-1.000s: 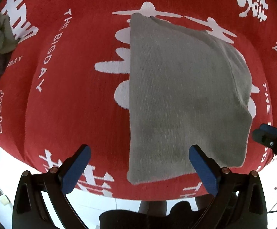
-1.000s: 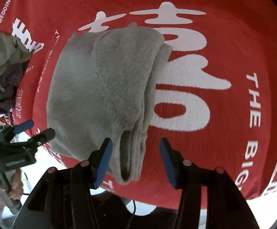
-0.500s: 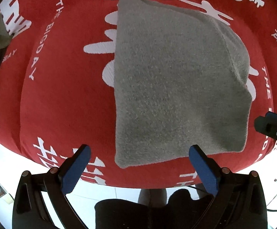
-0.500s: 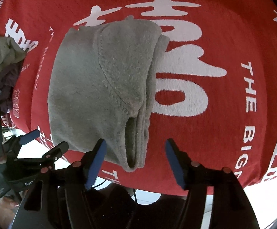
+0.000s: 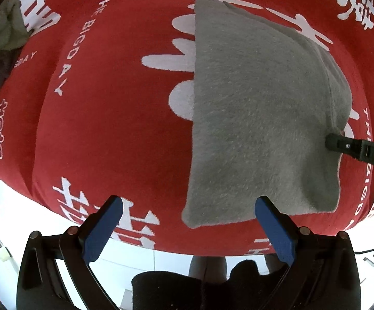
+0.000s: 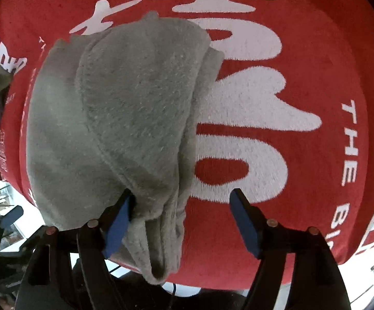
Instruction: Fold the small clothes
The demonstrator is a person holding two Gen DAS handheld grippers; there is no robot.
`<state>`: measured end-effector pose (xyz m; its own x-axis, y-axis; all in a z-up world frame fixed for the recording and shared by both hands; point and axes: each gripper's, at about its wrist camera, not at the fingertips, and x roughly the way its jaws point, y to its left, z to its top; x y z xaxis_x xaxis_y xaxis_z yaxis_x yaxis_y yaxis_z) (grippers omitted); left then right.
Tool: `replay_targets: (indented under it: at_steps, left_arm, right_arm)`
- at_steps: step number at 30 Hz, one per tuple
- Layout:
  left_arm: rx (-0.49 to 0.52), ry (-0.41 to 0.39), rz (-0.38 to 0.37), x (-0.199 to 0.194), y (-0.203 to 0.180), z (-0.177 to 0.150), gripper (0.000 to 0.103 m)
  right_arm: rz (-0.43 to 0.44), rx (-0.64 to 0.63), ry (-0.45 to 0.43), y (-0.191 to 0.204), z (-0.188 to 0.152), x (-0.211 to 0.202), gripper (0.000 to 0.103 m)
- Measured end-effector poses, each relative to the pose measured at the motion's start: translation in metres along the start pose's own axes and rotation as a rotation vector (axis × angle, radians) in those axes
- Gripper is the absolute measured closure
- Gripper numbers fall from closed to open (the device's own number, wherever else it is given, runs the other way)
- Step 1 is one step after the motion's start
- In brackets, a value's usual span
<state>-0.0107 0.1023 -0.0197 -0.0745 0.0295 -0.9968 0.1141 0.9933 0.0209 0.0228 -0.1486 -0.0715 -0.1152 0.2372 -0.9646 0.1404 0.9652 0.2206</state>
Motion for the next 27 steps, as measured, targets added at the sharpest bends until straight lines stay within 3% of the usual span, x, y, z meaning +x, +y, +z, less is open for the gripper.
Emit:
replay_targets:
  at_steps: [13, 21, 27]
  left_arm:
    - [0.031, -0.003, -0.012, -0.025, -0.01, -0.011, 0.0]
    - [0.054, -0.056, -0.019, -0.066, -0.006, -0.016, 0.0]
    - [0.068, -0.084, -0.022, -0.089, -0.009, -0.016, 0.0]
  right_arm:
    - [-0.002, 0.057, -0.015, -0.005, -0.038, -0.044, 0.023]
    - [0.044, 0.068, -0.087, 0.013, -0.054, -0.095, 0.023]
    - [0.029, 0.034, -0.158, 0.034, -0.059, -0.128, 0.022]
